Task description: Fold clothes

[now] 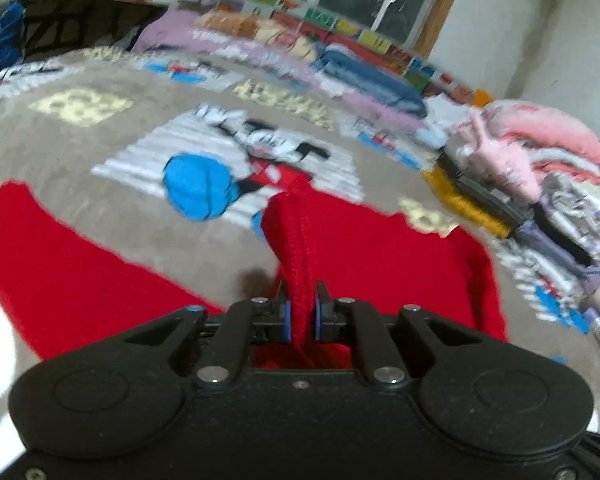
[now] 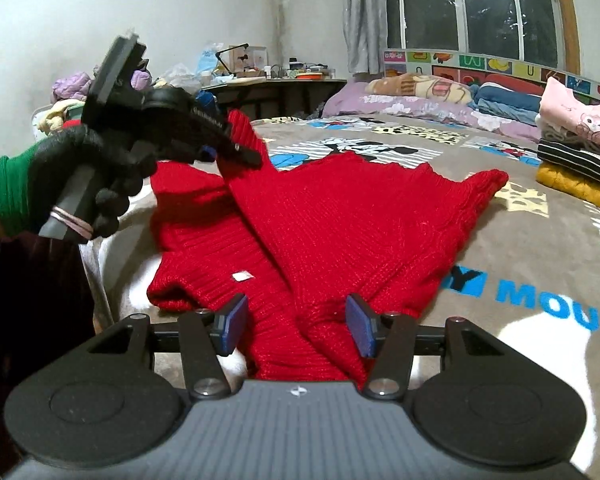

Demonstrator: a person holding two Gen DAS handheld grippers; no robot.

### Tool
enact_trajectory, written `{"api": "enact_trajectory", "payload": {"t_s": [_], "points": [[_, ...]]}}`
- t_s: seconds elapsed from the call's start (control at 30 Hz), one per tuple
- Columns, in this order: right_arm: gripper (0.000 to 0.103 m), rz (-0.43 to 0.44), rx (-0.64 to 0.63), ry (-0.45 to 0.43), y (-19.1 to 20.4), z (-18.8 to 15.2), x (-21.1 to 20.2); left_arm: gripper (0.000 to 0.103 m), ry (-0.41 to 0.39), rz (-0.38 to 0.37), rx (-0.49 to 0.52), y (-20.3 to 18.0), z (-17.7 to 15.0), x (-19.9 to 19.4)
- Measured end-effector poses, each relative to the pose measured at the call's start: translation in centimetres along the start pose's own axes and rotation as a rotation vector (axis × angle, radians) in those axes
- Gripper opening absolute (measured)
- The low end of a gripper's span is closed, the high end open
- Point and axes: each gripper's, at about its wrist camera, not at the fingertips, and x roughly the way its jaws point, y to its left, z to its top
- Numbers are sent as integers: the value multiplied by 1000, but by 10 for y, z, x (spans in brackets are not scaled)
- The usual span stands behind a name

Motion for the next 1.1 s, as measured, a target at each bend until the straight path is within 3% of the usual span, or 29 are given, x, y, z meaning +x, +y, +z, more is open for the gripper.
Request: {"api": "enact_trajectory", "payload": {"t_s": [0.1, 0.33, 0.43, 0.63, 0.8, 1.0, 1.1], "points": [[55, 4, -2, 7, -1, 2, -1, 20, 6, 41, -23, 7, -1, 1], [55, 10, -8, 3, 0, 3, -9, 42, -74, 168, -13, 12, 8, -14], [54, -1, -5, -19, -1, 5, -13, 42, -103, 184, 16, 6, 12, -18], [58, -15, -10, -75, -5, 11, -9, 42, -75, 42, 106, -39, 22, -14], [59, -12, -20, -70, -8, 11, 7, 47, -47, -54, 208, -93, 33, 4], [64, 41, 24, -40, -16, 10, 14, 52, 59, -160, 315, -156, 44, 51], [65, 67, 45, -35, -19, 8, 14, 51, 113, -204, 317, -177, 45, 79]]}}
